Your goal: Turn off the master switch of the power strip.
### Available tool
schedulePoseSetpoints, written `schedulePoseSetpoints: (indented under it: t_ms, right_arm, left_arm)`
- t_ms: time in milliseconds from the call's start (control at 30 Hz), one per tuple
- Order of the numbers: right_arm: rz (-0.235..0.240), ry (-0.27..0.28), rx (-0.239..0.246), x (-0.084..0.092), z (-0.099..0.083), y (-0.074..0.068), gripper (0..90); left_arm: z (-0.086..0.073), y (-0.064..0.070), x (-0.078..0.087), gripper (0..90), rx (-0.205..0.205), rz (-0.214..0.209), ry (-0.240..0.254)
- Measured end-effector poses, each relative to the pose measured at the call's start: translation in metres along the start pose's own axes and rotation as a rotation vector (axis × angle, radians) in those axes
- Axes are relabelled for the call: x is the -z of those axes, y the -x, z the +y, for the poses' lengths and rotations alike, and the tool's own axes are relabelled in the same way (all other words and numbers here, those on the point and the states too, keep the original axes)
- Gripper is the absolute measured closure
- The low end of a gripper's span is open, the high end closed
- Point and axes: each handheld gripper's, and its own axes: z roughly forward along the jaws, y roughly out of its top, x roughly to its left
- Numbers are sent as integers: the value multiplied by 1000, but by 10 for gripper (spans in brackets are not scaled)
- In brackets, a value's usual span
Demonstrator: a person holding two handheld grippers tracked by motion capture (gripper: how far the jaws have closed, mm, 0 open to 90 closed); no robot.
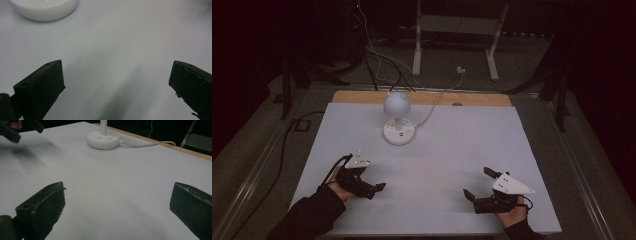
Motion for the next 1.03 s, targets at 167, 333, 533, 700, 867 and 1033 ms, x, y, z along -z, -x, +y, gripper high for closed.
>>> schedulePoseSetpoints:
  t_ms: [167, 333, 533, 700, 867, 1033]
  right_arm:
    - [2, -1, 1, 0, 0, 0, 3]
    - [5, -3, 2, 0, 0, -1, 3]
    - [10, -8, 6, -1, 0, -1, 3]
    - [14, -10, 5, -1, 0, -1, 3]
    - [13, -13, 3, -1, 0, 0, 3]
    - [14, -11, 5, -1, 0, 0, 3]
  left_arm:
    - [-13, 6, 3, 5, -17, -11, 7]
    - [-26, 8, 9, 5, -16, -18, 17]
    - [-41, 6, 16, 5, -12, 0, 20]
    - [-49, 1, 13, 5, -52, 31, 22]
    - [-49, 2, 11, 5, -70, 29, 23]
    - [-48, 3, 12, 5, -77, 14, 45]
